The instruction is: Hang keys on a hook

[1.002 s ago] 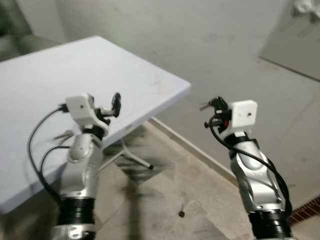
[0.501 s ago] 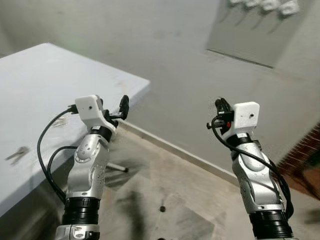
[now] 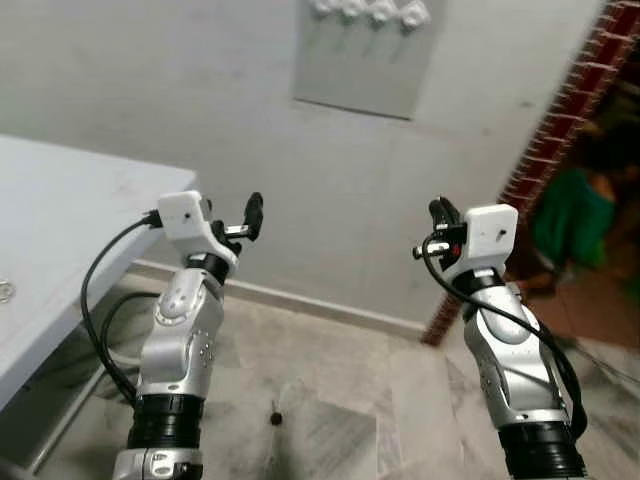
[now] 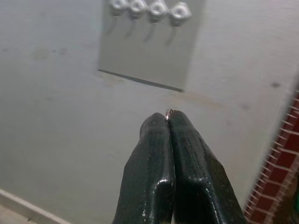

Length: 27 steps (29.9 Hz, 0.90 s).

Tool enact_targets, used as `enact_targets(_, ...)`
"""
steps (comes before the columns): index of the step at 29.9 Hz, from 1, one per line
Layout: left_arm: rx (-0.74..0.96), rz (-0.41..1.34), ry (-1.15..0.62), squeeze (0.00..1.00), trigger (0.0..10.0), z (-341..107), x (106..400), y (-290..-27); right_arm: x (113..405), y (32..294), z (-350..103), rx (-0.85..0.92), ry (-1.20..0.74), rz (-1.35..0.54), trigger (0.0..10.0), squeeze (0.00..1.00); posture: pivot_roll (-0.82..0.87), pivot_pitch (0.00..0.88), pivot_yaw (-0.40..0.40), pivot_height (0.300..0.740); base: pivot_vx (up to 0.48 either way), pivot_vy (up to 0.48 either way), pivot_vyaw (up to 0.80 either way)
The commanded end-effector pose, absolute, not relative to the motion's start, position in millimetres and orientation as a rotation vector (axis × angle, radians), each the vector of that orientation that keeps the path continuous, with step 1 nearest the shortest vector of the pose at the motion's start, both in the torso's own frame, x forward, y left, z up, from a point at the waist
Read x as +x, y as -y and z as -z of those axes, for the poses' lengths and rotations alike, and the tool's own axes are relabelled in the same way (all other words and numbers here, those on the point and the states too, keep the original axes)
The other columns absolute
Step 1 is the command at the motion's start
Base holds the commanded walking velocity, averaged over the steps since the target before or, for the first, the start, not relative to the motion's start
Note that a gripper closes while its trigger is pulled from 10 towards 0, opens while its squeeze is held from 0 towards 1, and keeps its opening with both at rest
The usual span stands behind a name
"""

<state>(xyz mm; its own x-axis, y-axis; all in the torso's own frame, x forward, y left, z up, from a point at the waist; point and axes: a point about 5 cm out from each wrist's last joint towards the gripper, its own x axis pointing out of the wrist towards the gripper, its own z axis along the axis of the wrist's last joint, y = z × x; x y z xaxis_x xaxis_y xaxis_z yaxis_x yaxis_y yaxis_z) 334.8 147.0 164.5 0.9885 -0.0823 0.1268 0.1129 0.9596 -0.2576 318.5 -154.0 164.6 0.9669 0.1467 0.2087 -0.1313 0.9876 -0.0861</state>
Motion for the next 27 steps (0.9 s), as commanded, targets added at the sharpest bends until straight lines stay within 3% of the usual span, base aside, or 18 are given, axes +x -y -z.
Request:
enact_targets(1,-0.261,0.099,0.117,0.00,10.0,-165.4,334.2,-142.8,318.3,155.2,-170.2,-0.083,0.236,-0.139,10.0,0.00,-0.03,0.008,-0.035,0.732,0.000,0.000,-0.73)
enact_targets(19,-0.304,0.086,0.080,0.00,10.0,-158.5,332.1,-135.7,313.9,161.3,-166.1,-0.086,0.214,-0.113,10.0,0.00,-0.04,0.023,-0.032,0.732,0.000,0.000,-0.06)
enact_targets(27,-0.314,0.089,0.063,0.00,10.0,-157.1,332.5,-136.5,311.9,157.5,-165.0,-0.084,0.218,-0.120,10.0,0.00,-0.04,0.026,-0.026,0.732,0.000,0.480,0.00)
